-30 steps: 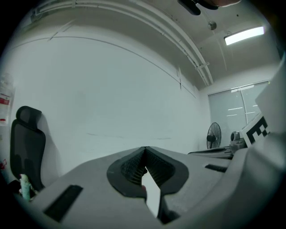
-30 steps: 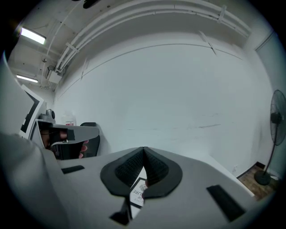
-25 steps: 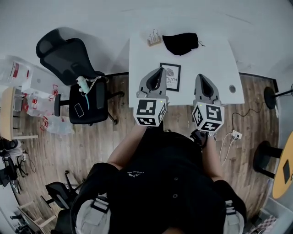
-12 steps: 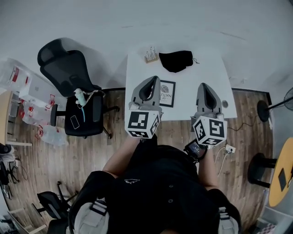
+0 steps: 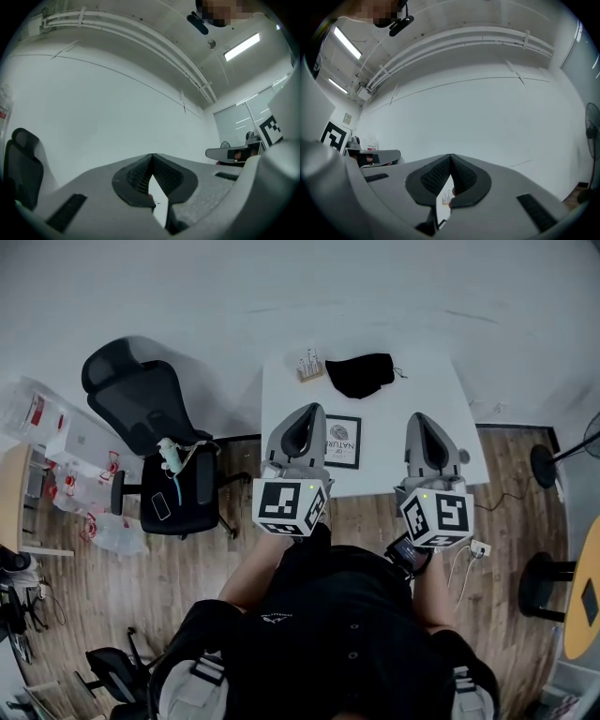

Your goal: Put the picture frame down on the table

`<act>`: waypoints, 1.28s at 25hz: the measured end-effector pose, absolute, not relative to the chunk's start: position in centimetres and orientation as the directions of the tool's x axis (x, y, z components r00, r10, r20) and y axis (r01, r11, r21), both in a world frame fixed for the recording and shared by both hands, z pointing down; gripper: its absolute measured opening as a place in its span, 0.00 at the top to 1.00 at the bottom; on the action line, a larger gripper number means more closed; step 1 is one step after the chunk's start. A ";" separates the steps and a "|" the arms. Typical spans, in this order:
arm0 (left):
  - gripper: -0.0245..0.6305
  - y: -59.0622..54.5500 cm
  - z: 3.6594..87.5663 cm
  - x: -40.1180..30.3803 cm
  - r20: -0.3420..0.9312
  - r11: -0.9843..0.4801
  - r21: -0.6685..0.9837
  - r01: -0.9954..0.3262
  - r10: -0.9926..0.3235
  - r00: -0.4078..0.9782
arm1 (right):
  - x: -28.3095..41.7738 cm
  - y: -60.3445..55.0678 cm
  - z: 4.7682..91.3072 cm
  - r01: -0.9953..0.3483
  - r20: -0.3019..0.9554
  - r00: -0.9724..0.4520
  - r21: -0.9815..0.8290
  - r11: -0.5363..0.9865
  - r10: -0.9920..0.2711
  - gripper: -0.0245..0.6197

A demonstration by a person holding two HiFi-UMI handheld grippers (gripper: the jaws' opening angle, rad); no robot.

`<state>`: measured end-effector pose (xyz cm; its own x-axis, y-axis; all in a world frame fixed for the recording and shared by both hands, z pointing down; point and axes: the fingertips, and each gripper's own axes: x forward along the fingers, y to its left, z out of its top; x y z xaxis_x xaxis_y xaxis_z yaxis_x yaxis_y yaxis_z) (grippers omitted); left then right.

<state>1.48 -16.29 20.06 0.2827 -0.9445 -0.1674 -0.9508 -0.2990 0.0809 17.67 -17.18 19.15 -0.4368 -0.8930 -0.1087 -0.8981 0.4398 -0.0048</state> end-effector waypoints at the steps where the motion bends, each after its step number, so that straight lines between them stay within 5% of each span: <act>1: 0.95 -16.3 20.3 1.6 -0.161 -0.300 0.076 -0.951 -0.945 0.285 | 17.6 -17.1 19.3 -0.898 -0.106 -0.437 -0.008 0.440 -0.893 0.96; 32: 0.95 -14.3 23.9 2.3 -0.077 -0.330 0.076 -0.941 -0.943 0.325 | 16.4 -15.1 22.3 -0.889 -0.065 -0.449 -0.070 0.453 -0.891 0.96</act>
